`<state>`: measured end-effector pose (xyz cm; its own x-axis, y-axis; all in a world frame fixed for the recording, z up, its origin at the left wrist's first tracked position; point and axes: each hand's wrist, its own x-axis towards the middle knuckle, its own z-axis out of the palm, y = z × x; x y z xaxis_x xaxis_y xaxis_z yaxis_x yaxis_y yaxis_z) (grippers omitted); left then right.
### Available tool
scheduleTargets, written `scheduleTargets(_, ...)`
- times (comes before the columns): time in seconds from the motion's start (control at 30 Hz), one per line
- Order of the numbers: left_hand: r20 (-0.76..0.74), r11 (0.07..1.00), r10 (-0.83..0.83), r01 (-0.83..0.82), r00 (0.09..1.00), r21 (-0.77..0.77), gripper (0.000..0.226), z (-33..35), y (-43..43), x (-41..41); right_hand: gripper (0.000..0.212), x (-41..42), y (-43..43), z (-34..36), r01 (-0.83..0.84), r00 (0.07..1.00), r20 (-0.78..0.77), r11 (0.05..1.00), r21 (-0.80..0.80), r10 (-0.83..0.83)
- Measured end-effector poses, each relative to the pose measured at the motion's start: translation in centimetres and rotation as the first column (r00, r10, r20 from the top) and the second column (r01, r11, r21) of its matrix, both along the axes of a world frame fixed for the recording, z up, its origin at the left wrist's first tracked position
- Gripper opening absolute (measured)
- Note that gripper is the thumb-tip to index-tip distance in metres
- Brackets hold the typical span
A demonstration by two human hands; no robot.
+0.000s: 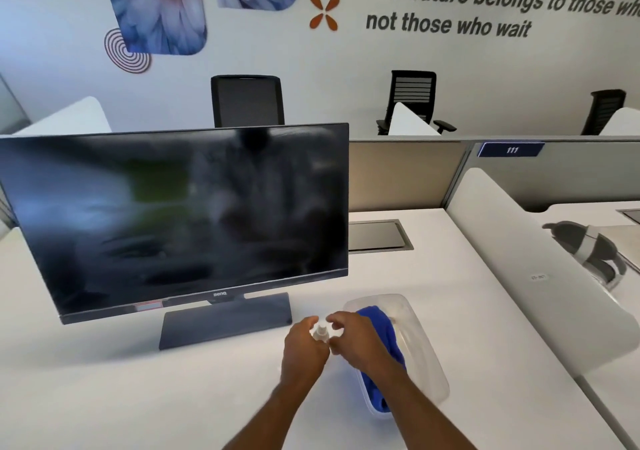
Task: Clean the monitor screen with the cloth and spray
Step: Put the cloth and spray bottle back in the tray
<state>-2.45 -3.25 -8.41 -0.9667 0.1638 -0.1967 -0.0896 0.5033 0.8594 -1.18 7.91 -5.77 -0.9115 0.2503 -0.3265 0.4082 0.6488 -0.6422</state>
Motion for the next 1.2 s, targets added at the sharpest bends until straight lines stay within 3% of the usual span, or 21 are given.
scheduleTargets(0.17, -0.027, 0.998, -0.012, 0.014, 1.0, 0.065, 0.015, -0.2, -1.0, -0.1, 0.019, -0.1, -0.6, -0.2, -0.048, 0.998, -0.034, 0.998, 0.029, 0.049)
scheduleTargets(0.33, -0.113, 0.99, -0.026, 0.041, 0.993, 0.132, 0.015, 2.0, -1.2, -0.8, 0.04, -1.7, 0.0, 0.3, -0.068, 0.997, 0.058, 0.987, 0.146, 0.06)
scheduleTargets(0.4, -0.143, 0.984, -0.04, 0.064, 0.989, 0.165, 0.015, 3.6, -0.6, -1.4, 0.038, -1.5, 1.0, 1.5, 0.022, 0.995, -0.098, 0.994, 0.105, -0.011)
scheduleTargets(0.53, -0.246, 0.961, -0.106, 0.163, 0.963, 0.224, 0.018, 7.1, 2.2, -2.1, 0.011, 0.0, 4.3, 5.8, 0.066, 0.928, -0.362, 0.994, -0.084, -0.092)
scheduleTargets(0.7, -0.299, 0.948, -0.179, 0.246, 0.937, 0.204, 0.018, 9.3, 6.8, -1.9, 0.036, 1.4, 9.3, 8.5, 0.09, 0.928, -0.363, 0.996, -0.01, -0.088)
scheduleTargets(1.1, -0.124, 0.911, -0.402, 0.41, 0.907, 0.046, 0.03, 4.9, 11.8, 0.2, 0.011, 4.2, 12.5, 1.4, 0.281, 0.907, -0.338, 0.959, 0.046, -0.25)
scheduleTargets(1.2, -0.094, 0.898, -0.438, 0.44, 0.894, 0.005, 0.026, 3.7, 12.1, -0.2, 0.013, 3.9, 12.5, 0.0, 0.307, 0.901, -0.348, 0.947, 0.095, -0.257)
